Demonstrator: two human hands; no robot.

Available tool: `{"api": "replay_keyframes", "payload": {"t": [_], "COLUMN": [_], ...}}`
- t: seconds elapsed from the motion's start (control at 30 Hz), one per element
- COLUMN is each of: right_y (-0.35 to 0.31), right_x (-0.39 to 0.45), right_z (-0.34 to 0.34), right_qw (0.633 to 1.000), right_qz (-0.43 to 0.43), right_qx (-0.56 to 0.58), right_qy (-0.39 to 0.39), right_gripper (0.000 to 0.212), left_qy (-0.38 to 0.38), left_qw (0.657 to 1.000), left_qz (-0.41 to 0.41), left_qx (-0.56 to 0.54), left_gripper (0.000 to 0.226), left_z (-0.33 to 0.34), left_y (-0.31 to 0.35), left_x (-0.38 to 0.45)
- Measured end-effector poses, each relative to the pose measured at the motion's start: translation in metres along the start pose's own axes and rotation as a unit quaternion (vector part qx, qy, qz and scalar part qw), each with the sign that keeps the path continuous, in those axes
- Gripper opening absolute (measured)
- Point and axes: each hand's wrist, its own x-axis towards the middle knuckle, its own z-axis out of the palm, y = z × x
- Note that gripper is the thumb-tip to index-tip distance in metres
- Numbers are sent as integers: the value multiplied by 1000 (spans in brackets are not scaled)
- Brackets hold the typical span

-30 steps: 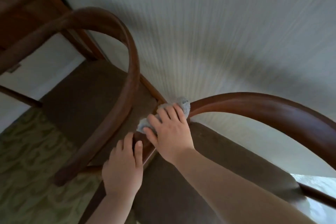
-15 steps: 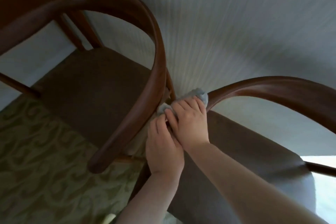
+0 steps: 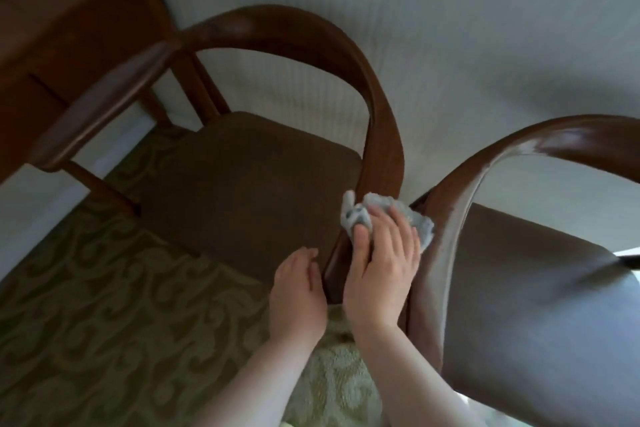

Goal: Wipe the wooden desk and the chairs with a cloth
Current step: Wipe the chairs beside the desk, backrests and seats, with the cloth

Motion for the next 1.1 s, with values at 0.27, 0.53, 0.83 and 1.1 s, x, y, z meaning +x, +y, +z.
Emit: {"api": "replay_keyframes", "payload": {"t": [0.27,0.53,0.83,1.1], "right_y": [1,-4,23,46], "right_x": [-39,4,60,128], "right_z": [0,13,13,23], "right_qw": [971,972,954,947], "right_qz": [-100,11,-16,-43], "right_qx": [-122,-120,-129,-113], "right_qy": [-180,-200,-270,-298], "right_gripper": [37,55,55,54], "left_qy": [-82,-88,-105,-86], "left_qw": [979,985,979,991], "left_qz": [-58,3,1,-81], "left_qx": [-177,-150,-174,-68], "left_gripper": [26,38,42,38], "left_z": [-14,-17,12,34], "left_y": [-6,26,64,96], "left_x": [10,26,50,81]}}
